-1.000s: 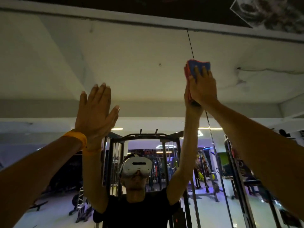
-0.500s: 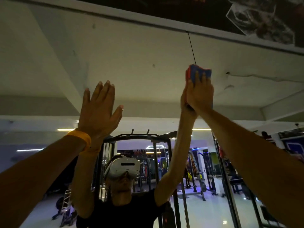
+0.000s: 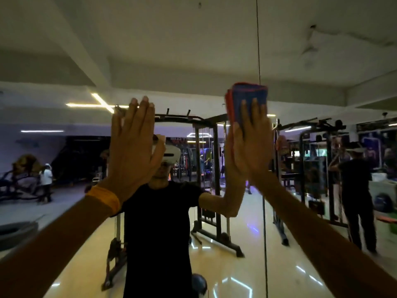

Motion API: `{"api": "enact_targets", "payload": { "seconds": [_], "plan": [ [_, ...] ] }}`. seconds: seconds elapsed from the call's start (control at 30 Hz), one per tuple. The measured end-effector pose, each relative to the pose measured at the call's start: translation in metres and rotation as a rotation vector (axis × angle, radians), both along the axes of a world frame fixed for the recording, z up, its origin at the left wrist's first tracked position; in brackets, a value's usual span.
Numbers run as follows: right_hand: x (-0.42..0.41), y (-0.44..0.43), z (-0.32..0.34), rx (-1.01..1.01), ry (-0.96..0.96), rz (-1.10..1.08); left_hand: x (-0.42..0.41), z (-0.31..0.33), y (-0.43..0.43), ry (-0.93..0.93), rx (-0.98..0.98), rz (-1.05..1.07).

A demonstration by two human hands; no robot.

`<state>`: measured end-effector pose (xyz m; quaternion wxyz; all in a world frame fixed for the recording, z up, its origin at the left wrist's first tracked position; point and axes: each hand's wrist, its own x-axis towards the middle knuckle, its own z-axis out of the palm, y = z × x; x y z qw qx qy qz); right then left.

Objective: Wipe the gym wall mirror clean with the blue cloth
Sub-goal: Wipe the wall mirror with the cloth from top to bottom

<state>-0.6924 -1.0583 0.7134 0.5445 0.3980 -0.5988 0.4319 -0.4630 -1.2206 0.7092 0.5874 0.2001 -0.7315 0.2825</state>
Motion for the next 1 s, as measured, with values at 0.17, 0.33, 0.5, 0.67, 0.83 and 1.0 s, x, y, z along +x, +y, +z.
{"api": "enact_targets", "payload": {
  "seconds": [0.17, 0.33, 0.5, 0.67, 0.83, 1.0],
  "plan": [
    [-0.011, -0.008, -0.077, 0.202, 0.339, -0.004, -0.032, -0.024, 0.011, 0.061, 0.041, 0.051],
    [-0.076, 0.033, -0.063, -0.152, -0.02, 0.009, -0.037, -0.038, 0.016, 0.043, 0.013, -0.014],
    [-0.011, 0.002, -0.132, 0.105, 0.186, 0.116, -0.063, -0.063, 0.034, 0.024, 0.017, -0.077],
    [-0.101, 0.044, -0.125, 0.101, 0.237, 0.013, -0.078, -0.086, 0.047, -0.004, 0.003, -0.147],
    [-0.079, 0.032, -0.144, -0.129, -0.047, 0.025, -0.101, -0.106, 0.064, -0.068, 0.012, -0.095],
    [-0.095, 0.052, -0.157, 0.213, 0.358, 0.051, -0.127, -0.103, 0.08, -0.063, -0.003, -0.112]
  ]
}}
